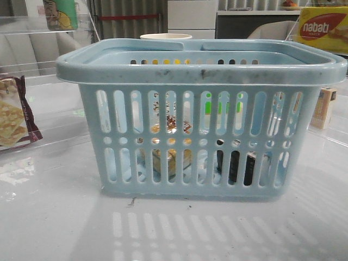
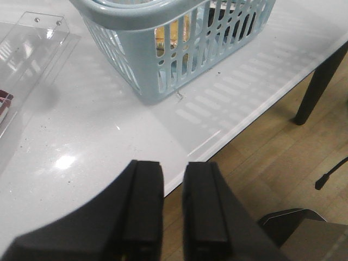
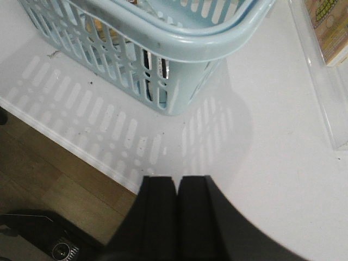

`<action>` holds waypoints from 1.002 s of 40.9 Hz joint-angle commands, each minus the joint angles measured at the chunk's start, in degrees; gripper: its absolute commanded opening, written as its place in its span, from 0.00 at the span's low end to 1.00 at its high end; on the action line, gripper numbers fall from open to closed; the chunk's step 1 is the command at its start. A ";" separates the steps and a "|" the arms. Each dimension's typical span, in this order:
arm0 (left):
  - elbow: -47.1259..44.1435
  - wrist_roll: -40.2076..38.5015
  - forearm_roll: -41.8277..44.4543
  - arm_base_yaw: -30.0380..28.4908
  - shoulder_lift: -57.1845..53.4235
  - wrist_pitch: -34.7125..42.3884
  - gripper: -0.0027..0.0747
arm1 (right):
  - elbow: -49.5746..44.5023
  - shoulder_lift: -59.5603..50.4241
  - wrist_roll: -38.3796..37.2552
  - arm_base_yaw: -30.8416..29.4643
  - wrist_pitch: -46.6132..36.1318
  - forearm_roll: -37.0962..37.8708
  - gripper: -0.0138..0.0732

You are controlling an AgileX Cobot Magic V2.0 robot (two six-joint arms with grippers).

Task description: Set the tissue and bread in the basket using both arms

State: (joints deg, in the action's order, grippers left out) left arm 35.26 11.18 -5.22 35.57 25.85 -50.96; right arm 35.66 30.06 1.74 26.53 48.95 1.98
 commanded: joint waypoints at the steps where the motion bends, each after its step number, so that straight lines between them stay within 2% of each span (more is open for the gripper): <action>1: 1.41 -0.72 -0.39 0.21 0.28 4.47 0.20 | 1.34 0.20 0.24 -0.12 -3.37 0.74 0.23; 5: 1.41 -0.72 -0.39 0.21 0.28 4.47 0.15 | 1.34 0.20 0.24 -0.12 -3.35 0.74 0.22; 21: 1.16 -0.72 -0.39 0.06 -1.20 4.59 0.15 | 1.34 0.20 0.24 -0.12 -2.96 0.74 0.22; 27: -0.33 -0.47 0.49 -4.75 -5.81 5.39 0.15 | 1.34 0.20 0.24 -0.12 -2.96 0.74 0.22; 31: -4.16 -0.47 1.67 -10.03 -10.65 13.01 0.15 | 1.34 0.20 0.24 -0.12 -2.96 0.74 0.22; 38: -16.27 -0.47 1.26 -19.45 -18.88 35.93 0.15 | 1.34 0.20 0.24 -0.12 -2.96 0.74 0.22; 41: -21.63 -0.47 0.54 -23.42 -22.04 42.66 0.15 | 1.34 0.20 0.24 -0.12 -2.96 0.74 0.22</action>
State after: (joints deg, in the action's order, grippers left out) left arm 16.44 11.18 -3.68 15.60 6.00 -22.01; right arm 35.57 30.06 1.74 26.53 49.46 1.98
